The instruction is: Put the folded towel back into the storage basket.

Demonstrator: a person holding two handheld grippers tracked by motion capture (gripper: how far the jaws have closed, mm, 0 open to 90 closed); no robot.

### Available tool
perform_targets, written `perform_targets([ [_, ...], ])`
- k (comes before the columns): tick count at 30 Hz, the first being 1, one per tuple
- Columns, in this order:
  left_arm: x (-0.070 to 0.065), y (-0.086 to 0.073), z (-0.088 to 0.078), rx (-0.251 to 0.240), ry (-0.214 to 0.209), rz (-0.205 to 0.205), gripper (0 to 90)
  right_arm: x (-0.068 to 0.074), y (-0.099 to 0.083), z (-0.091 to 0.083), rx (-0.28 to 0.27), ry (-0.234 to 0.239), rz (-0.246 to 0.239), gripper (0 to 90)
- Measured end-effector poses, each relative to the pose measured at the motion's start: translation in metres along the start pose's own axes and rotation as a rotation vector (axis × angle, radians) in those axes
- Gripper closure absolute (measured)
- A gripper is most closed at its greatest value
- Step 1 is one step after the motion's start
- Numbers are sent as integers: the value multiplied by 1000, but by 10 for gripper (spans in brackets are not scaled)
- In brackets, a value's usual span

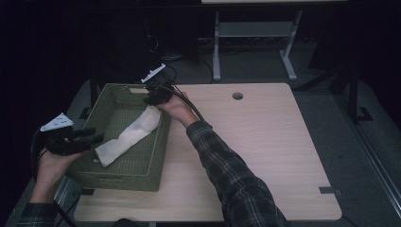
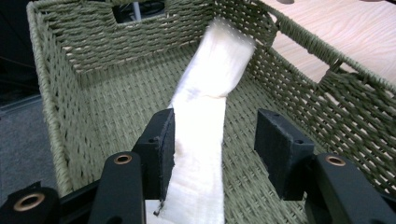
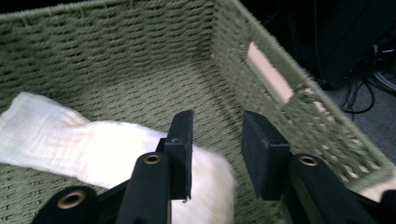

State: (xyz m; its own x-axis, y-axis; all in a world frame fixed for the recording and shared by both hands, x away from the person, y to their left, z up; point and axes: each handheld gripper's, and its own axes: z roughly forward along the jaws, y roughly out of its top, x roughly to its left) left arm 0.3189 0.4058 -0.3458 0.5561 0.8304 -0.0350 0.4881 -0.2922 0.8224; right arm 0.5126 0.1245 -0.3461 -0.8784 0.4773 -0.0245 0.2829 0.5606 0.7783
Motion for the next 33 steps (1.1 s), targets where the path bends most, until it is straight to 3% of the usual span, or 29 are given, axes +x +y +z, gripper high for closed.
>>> perform_targets([
  [3,-2,3,0,-4,-5,1,468,-2,0,-7,-8,5,12,611],
  [7,-15,18,3,-29,-18,9,442,-11,-4,-31,-51,11,44,547],
  [13,-34,38,12,-35,-39,30,410,-20,-17,-56,-73,15,70,505],
  [15,-47,49,22,-40,-55,31,395,-24,-29,-71,-80,12,82,484],
  [21,-67,66,42,-29,-74,54,359,-36,-57,-101,-81,5,110,429],
  [22,-73,70,48,-28,-82,52,359,-36,-57,-101,-81,5,110,429],
  [24,-85,79,60,-24,-97,58,338,-42,-72,-117,-84,0,115,400],
  [26,-90,81,65,-19,-99,62,321,-45,-80,-125,-88,-1,119,385],
  [27,-99,87,73,-15,-106,70,315,-47,-84,-130,-88,-5,123,374],
  [32,-123,98,88,-16,-121,74,267,-51,-104,-152,-96,-26,134,320],
  [33,-123,98,88,-16,-121,74,257,-51,-104,-152,-96,-26,134,320],
])
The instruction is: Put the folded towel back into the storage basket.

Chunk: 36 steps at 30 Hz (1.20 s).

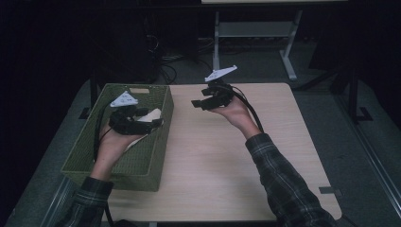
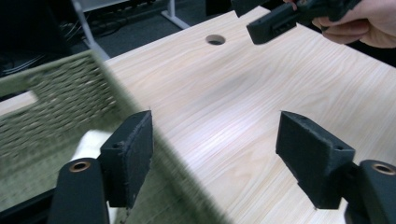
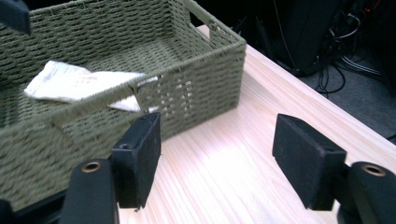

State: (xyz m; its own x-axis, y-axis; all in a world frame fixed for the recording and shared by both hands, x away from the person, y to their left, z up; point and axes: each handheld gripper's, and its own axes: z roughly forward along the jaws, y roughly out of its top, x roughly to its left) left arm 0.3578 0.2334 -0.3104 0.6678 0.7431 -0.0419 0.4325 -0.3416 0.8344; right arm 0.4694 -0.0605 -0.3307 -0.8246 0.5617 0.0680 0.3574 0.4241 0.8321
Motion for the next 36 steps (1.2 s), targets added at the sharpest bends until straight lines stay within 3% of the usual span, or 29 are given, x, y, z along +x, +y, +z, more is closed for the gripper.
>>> perform_targets([
  [9,-41,15,34,-4,-59,29,214,-7,-34,-46,-1,-32,6,256],
  [19,-75,14,64,11,-115,82,207,-12,-68,-80,-13,-69,32,229],
  [25,-95,0,85,40,-145,103,207,-12,-101,-103,-24,-93,50,198],
  [27,-98,-3,88,42,-144,111,207,-12,-105,-105,-24,-95,54,198],
  [36,-116,-30,106,88,-166,141,195,-5,-153,-127,-15,-123,92,192],
])
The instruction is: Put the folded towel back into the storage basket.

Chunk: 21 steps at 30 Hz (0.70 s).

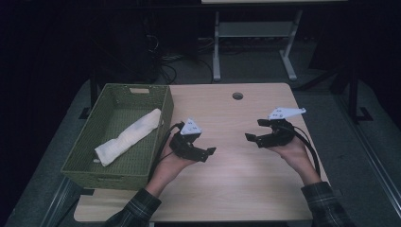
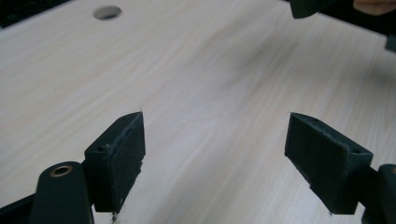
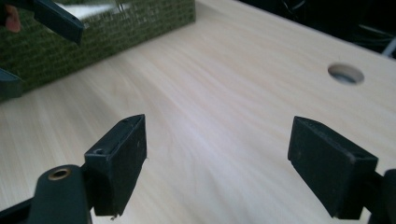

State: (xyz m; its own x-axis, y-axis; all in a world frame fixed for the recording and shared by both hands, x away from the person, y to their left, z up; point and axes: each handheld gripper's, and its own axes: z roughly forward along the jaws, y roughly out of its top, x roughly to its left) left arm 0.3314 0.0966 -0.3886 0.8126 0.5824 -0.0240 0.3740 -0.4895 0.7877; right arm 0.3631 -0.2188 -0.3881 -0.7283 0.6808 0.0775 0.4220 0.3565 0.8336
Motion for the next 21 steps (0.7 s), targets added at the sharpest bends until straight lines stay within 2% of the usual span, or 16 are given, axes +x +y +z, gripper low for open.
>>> perform_targets([
  [1,-4,-6,6,17,0,15,192,1,-13,-3,16,-13,5,188],
  [11,-12,-32,22,80,-13,31,170,2,-68,-24,47,-49,62,184],
  [15,-14,-44,27,106,-11,41,157,5,-87,-32,93,-53,82,175],
  [16,-14,-44,27,106,-11,41,154,5,-87,-32,93,-53,82,175],
  [17,-15,-49,28,121,-16,49,145,8,-97,-38,98,-71,86,168],
  [21,-15,-56,29,132,-17,42,135,11,-111,-46,104,-91,106,152],
])
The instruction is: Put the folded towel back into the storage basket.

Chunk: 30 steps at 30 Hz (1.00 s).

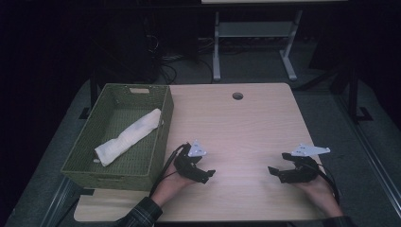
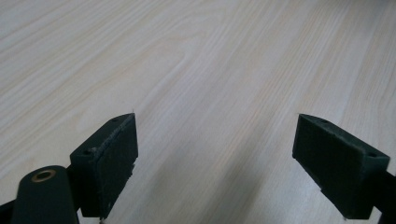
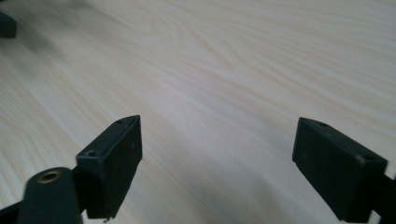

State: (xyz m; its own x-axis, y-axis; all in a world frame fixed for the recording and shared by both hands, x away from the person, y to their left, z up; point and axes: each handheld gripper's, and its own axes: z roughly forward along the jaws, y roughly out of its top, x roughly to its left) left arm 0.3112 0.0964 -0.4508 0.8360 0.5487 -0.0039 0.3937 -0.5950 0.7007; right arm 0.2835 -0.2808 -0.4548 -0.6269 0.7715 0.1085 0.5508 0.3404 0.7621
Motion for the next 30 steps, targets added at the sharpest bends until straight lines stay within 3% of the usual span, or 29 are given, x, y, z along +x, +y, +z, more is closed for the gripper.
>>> perform_targets([
  [11,-2,-15,5,35,21,22,125,-10,-34,-5,60,-74,42,79],
  [13,-4,-17,10,40,32,46,125,-11,-36,-6,62,-89,44,70],
  [22,3,-26,12,-21,-12,21,123,-11,-37,-4,75,-133,37,49],
  [30,2,-27,11,-21,0,6,123,-8,-38,-2,82,-146,25,30],
])
